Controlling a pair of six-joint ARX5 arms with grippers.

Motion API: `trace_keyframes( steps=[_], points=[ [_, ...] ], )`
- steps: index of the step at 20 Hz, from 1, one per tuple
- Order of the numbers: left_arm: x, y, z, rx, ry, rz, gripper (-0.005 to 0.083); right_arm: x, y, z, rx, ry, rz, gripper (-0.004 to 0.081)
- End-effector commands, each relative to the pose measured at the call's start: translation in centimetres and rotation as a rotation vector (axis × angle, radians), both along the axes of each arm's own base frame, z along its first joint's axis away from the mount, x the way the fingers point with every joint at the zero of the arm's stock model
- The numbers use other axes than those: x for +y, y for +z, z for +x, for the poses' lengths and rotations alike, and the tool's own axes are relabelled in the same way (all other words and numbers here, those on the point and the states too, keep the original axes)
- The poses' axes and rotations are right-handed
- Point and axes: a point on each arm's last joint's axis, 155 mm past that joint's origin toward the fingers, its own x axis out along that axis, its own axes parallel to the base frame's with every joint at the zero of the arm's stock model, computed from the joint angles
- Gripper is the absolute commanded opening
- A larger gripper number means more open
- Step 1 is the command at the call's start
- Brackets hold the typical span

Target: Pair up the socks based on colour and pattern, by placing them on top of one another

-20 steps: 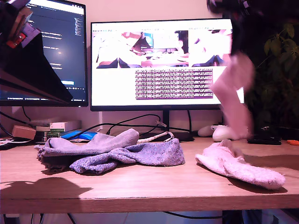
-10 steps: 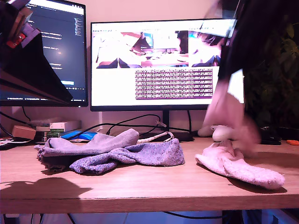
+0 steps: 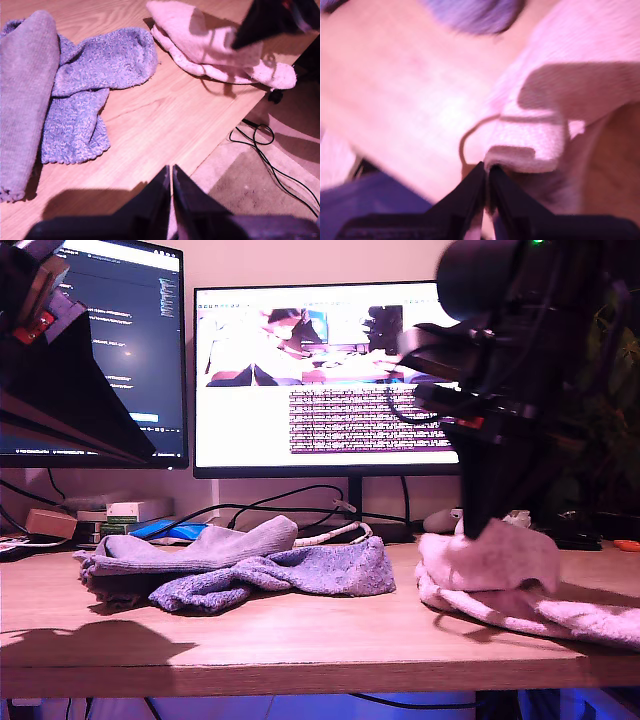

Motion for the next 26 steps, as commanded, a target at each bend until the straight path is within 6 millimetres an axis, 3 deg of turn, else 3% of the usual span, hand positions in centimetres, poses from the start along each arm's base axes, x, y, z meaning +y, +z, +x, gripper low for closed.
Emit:
trace_keyframes(
  steps=[1,5,11,14,22,23,26],
  points=[
    [0.0,-0.5,-0.2,0.005,-0.006,0.007,-0.002,-0.2,0.3,0.1,-0.01,-0.013,0.009,-0.0013],
    [0.0,-0.5,-0.2,0.005,-0.006,0.007,-0.002,-1.1,1.3,-1.1,0.032,-0.067,0.018,-0.0012],
    [0.0,-0.5,-0.2,0.005,-0.006,0.006,-0.002,-2.0,5.9,-1.9,-0.037,-0.109,0.085,-0.0013],
    [0.0,-0.5,-0.2,0.005,-0.006,0.006,-0.002,-3.8,4.8,-4.0,0.059,-0.126,0.025,-0.0013],
    [0.0,-0.5,-0.2,0.006,-0.006,0.007,-0.002,-5.3,0.4,-5.1,0.193,-0.134,-0.071,-0.0005],
    [0.0,-0.5,-0.2,0.006,-0.006,0.007,-0.002,-5.4,0.0,-5.3,0.211,-0.134,-0.082,0.0037],
    [0.0,-0.5,-0.2,0.006,-0.006,0.007,-0.002,-6.8,-0.5,-5.3,0.206,-0.135,-0.161,0.0344]
  ],
)
